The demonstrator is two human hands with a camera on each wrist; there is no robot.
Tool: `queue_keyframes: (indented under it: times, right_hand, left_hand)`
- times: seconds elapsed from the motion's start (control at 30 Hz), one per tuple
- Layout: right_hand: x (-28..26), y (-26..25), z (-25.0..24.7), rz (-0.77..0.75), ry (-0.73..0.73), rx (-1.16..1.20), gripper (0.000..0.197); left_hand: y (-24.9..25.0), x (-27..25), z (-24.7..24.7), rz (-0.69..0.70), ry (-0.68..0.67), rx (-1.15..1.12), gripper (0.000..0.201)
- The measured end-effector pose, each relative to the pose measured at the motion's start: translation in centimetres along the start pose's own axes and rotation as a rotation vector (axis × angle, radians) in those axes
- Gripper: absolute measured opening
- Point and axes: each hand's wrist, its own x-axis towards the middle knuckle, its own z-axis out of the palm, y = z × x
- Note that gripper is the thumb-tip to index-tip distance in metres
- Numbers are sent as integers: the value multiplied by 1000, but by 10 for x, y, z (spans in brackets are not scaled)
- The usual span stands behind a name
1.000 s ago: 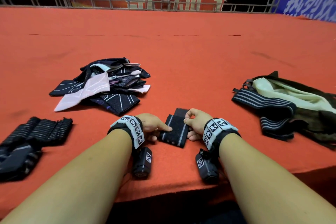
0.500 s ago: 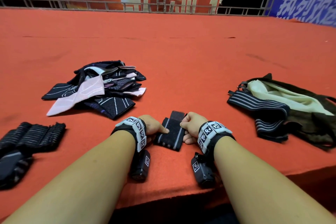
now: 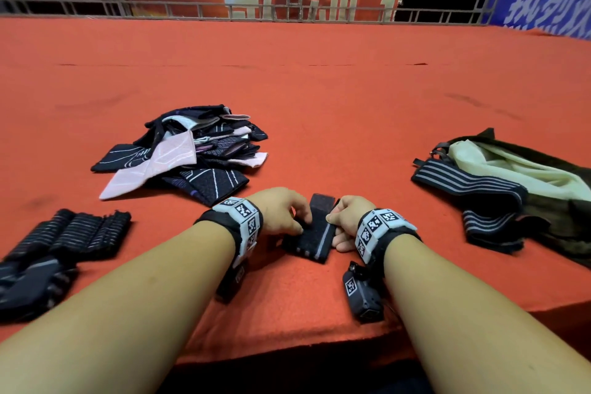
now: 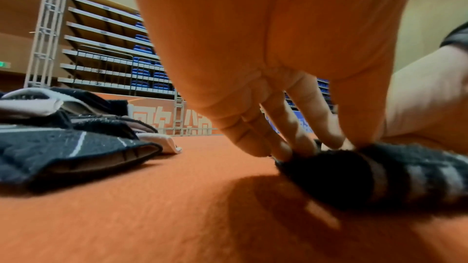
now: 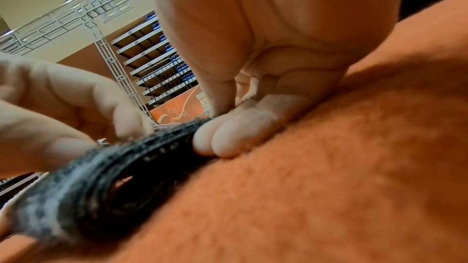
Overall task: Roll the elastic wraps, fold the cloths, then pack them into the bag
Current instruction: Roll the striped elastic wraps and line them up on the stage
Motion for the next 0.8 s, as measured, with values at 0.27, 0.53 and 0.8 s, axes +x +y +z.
queue_keyframes:
  times: [0.27, 0.53, 0.8]
  right_hand:
    - [-1, 0, -1, 7, 5, 3, 5]
    - [-4, 2, -3, -18, -8, 2, 7]
    - [-19, -10, -18, -174, 124, -317, 17]
  left_hand:
    - [13, -10, 3, 101, -145, 335, 52]
    - [8, -16, 9, 99, -52, 305, 41]
    - [16, -7, 2, 17, -60, 230, 33]
